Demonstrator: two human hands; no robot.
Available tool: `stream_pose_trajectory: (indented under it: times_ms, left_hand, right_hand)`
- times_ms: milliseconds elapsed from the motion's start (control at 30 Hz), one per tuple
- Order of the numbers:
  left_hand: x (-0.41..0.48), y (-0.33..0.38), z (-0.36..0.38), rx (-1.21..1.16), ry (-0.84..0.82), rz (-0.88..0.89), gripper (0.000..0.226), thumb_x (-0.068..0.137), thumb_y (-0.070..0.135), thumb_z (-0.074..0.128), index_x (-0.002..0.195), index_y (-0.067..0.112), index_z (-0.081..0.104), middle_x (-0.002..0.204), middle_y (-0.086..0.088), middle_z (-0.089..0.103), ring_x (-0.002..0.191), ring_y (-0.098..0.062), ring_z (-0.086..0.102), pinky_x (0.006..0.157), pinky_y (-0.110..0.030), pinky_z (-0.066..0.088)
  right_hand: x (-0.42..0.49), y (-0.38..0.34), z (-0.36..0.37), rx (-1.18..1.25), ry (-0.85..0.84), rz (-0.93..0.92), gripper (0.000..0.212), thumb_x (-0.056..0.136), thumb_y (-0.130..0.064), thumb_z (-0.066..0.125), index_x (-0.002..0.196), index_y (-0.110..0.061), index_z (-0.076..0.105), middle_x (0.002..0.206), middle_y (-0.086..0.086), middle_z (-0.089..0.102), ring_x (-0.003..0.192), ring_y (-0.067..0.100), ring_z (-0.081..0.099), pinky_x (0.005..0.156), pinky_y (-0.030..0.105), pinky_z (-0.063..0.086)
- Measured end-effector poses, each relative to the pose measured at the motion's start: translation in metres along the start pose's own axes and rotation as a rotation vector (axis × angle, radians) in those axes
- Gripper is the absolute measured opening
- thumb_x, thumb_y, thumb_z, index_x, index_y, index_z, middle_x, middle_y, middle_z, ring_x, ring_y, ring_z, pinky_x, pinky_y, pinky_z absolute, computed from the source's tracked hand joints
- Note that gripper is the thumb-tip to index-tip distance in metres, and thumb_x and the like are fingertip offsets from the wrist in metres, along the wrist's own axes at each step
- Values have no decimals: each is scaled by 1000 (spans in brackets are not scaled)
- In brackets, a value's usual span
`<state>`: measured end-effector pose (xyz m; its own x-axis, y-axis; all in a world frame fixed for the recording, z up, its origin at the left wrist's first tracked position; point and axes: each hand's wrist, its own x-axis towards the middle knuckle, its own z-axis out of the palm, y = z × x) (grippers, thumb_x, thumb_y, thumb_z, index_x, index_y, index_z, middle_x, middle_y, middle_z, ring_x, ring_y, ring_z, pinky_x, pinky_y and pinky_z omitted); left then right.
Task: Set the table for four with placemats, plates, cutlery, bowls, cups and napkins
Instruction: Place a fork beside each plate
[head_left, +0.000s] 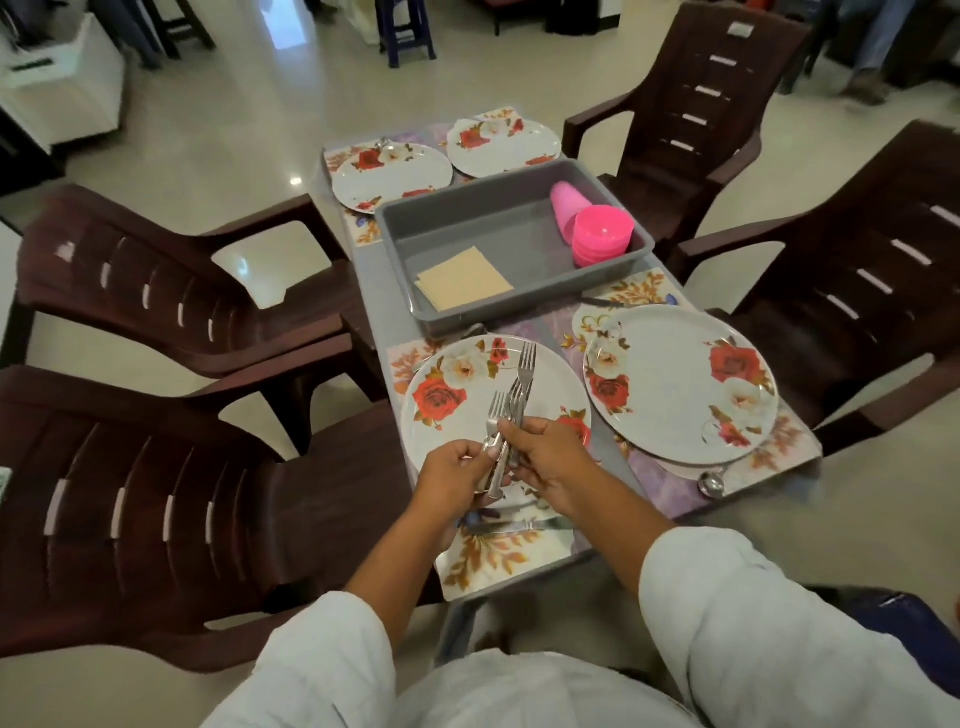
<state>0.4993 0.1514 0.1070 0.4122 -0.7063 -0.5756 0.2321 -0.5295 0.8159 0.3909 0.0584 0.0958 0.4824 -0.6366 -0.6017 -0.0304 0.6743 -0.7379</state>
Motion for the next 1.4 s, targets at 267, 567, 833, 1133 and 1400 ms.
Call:
stream_pose_trajectory:
  times_ms: [267,567,833,1133,1400]
  left_hand:
    - [-18,-6,14,-159,20,-87,30,89,26,75,100,-2,71,89,-20,70,70,-29,65,66,-43,61]
    - [-35,-16,6,-104,49,-121,32,85,24,80,101,-3,73,95,-21,76,93,-41,73,85,-56,60]
    - [-13,-7,-18,-67,33,-75,26,92,24,73,98,-1,73,91,-19,76,67,-28,71,59,-39,59]
    - [67,23,-83,-146,-89,-113,23,104,0,45,114,-2,65,101,-12,73,85,-17,69,72,-24,59]
    - [180,54,-134,87,34,-36,16,98,-3,58,107,3,70,93,-9,68,70,-14,63,62,-22,57]
  right_hand:
    - [-15,13,-14,145,-27,40,20,95,-15,69,112,-6,74,110,16,75,91,22,72,85,34,61]
    - [-37,29,-13,202,-44,58,22,96,-15,68,115,-5,72,102,12,78,88,21,76,71,31,60]
    - [-23,28,4,302,46,65,17,95,-13,69,107,-1,72,96,12,77,86,23,74,75,34,61]
    - [25,20,61,340,222,34,5,94,-14,71,95,-9,73,90,7,75,83,19,71,72,32,57]
    - [72,9,101,431,296,-2,18,93,-16,72,110,-10,72,101,6,78,96,22,75,95,43,57]
